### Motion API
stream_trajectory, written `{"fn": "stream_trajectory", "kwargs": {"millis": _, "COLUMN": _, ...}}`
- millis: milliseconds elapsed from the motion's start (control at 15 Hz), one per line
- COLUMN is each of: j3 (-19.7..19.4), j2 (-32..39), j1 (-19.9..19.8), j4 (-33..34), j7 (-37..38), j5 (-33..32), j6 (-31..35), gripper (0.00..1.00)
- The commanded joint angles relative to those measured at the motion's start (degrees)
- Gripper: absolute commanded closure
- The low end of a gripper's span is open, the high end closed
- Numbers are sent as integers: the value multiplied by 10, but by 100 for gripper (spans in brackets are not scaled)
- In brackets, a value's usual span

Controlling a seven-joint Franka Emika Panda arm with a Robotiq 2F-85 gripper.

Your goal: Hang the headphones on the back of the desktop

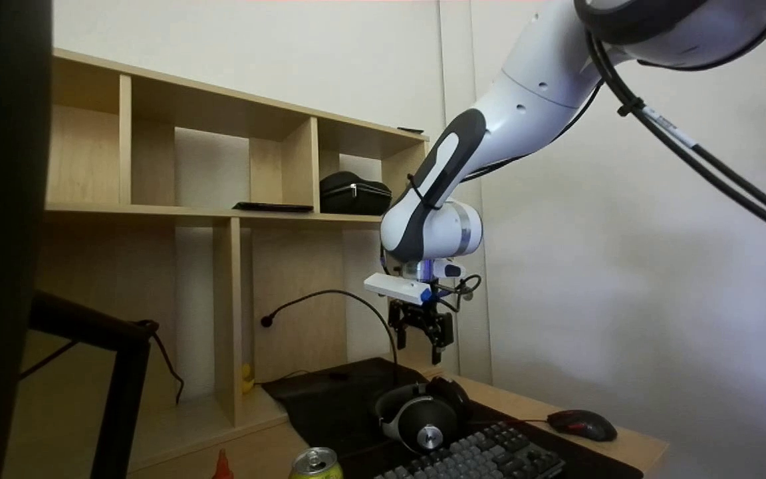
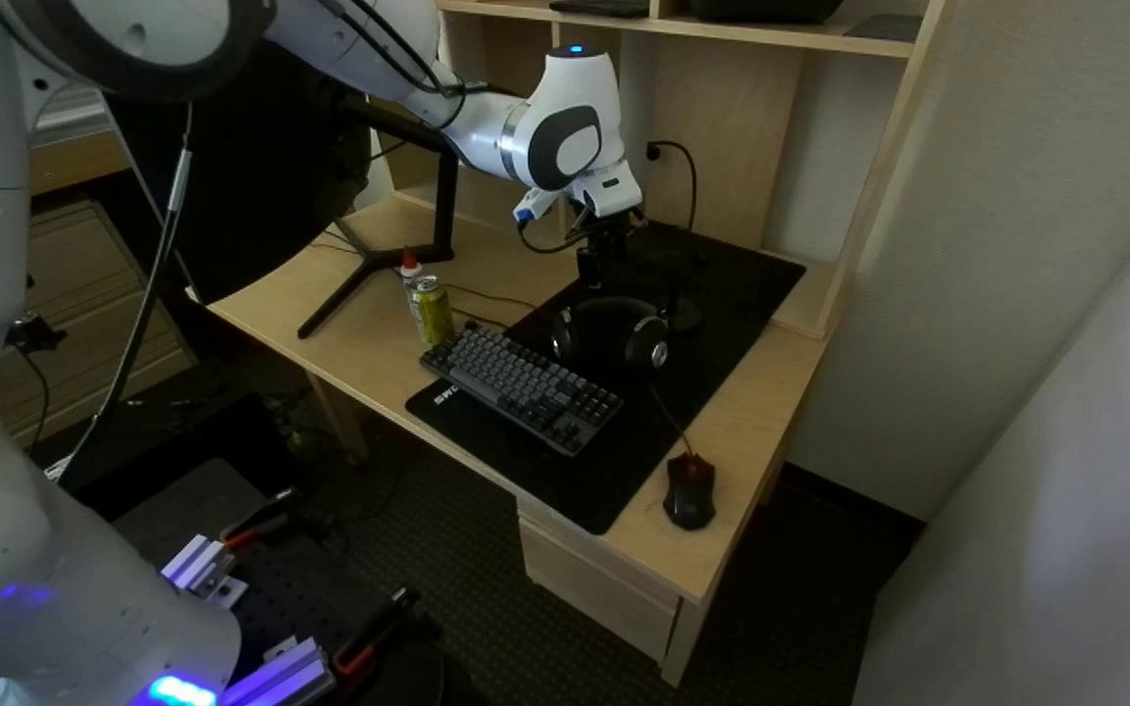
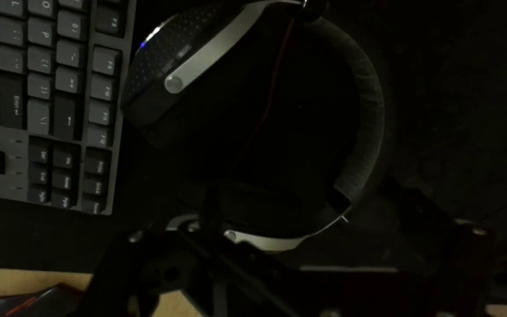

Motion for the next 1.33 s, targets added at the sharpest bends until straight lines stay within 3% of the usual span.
{"fn": "stream_trajectory", "kwargs": {"millis": 0, "j3": -1, "j2": 102, "j1": 1, "j4": 120, "j7": -2, "j5": 17, "j6": -24, "gripper": 0}}
{"fn": "stream_trajectory", "kwargs": {"millis": 400, "j3": -15, "j2": 231, "j1": 6, "j4": 314, "j7": 40, "j5": 17, "j6": -131, "gripper": 0}}
{"fn": "stream_trajectory", "kwargs": {"millis": 467, "j3": -10, "j2": 185, "j1": 5, "j4": 233, "j7": 21, "j5": 14, "j6": -88, "gripper": 0}}
{"fn": "stream_trajectory", "kwargs": {"millis": 733, "j3": -23, "j2": 230, "j1": 14, "j4": 297, "j7": 42, "j5": -2, "j6": -128, "gripper": 0}}
{"fn": "stream_trajectory", "kwargs": {"millis": 1067, "j3": -22, "j2": 303, "j1": 12, "j4": 369, "j7": 43, "j5": -4, "j6": -103, "gripper": 0}}
{"fn": "stream_trajectory", "kwargs": {"millis": 1267, "j3": -19, "j2": 335, "j1": 8, "j4": 413, "j7": 39, "j5": -1, "j6": -129, "gripper": 0}}
